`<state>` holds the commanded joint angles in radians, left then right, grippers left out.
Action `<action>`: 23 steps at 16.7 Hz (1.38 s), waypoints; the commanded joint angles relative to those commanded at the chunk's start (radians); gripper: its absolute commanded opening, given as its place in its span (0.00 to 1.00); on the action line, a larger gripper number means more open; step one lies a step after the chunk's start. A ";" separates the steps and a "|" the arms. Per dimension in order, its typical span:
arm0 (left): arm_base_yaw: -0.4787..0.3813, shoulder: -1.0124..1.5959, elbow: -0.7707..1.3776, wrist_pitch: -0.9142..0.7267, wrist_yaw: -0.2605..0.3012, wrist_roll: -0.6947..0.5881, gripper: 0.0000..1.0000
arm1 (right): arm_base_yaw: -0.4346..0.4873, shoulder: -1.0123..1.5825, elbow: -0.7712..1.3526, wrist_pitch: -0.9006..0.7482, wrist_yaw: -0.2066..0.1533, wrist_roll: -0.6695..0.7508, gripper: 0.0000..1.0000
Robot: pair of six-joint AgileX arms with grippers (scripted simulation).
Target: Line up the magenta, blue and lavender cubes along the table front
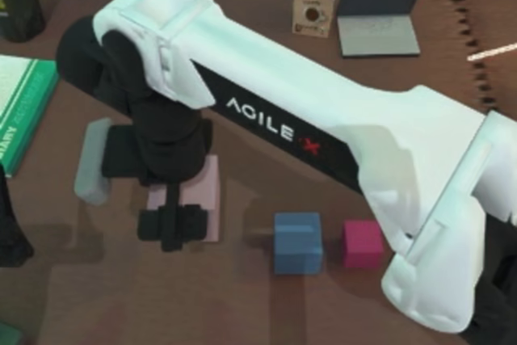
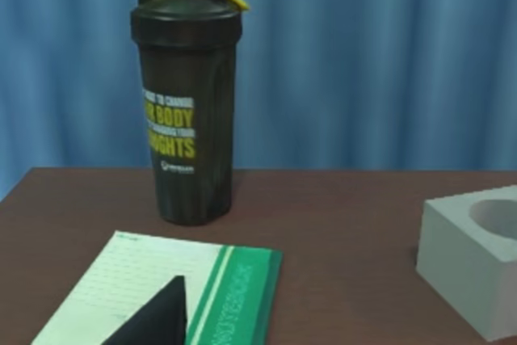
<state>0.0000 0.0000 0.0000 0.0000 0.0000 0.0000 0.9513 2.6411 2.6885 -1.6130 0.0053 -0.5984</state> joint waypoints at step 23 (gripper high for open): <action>0.000 0.000 0.000 0.000 0.000 0.000 1.00 | 0.003 -0.083 -0.442 0.356 0.000 -0.002 0.45</action>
<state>0.0000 0.0000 0.0000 0.0000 0.0000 0.0000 0.9539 2.5577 2.2465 -1.2572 0.0056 -0.6001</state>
